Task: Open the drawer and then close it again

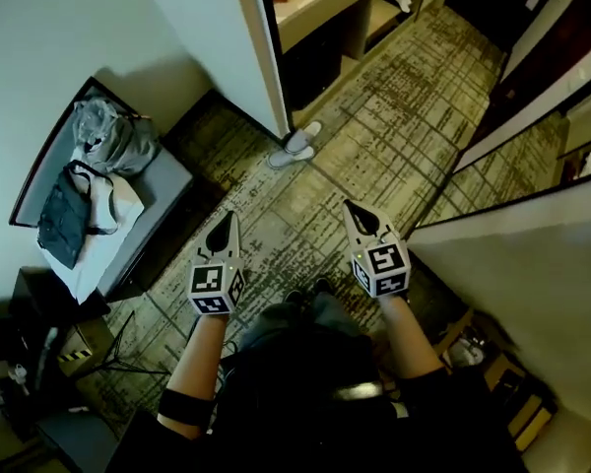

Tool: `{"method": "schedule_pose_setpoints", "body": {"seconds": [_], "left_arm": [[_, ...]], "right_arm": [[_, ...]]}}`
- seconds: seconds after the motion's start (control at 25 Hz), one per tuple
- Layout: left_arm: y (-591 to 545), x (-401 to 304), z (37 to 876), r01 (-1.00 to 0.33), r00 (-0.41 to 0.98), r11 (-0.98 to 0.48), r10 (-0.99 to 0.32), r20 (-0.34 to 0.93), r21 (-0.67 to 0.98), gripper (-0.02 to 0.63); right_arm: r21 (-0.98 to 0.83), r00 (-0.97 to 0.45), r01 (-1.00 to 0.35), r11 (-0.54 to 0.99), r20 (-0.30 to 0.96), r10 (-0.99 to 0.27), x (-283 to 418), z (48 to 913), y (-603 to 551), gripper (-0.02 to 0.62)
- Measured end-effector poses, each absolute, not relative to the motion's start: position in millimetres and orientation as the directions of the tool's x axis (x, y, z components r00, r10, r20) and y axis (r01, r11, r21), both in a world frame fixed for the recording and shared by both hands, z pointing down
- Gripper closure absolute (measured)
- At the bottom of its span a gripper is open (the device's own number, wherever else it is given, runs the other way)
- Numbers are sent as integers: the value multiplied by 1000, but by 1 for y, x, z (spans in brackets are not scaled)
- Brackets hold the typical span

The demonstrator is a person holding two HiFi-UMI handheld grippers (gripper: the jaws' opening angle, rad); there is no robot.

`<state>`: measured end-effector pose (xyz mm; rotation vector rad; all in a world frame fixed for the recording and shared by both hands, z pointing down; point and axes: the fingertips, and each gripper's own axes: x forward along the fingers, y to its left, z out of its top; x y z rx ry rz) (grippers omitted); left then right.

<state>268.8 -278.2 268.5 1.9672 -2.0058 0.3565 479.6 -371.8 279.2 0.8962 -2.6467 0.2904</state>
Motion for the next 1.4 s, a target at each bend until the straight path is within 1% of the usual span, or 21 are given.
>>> {"method": "schedule_pose_setpoints", "body": {"seconds": [0.28,0.52,0.64,0.84,1.04,1.4], "left_arm": [[-222,211,280,-966,-217,255,-879,425,35,604],[-172,163,287,-933,-308,358,-847,434,35,604],[-153,134,288,-923,-327,383,-843,427,48,604],[-121,77,285,-934,-314,356,-851,420,22,604],[-83,13,288,-925,-332,380,-844,421,31,604],[0,-93,285,-878,-427,477,-812,398,31,604]], "right_arm": [[-112,-850,-438,892,376,-370,401,293,-365,595],[-113,-877,-361,926,380,-295,344,299,-342,595],[-92,-880,-332,939,389,-273,308,302,-328,595],[-94,-887,-298,950,394,-240,229,292,-287,595],[-92,-892,-256,962,406,-198,152,296,-248,595],[-80,-909,-133,988,407,-89,29,297,-173,595]]}}
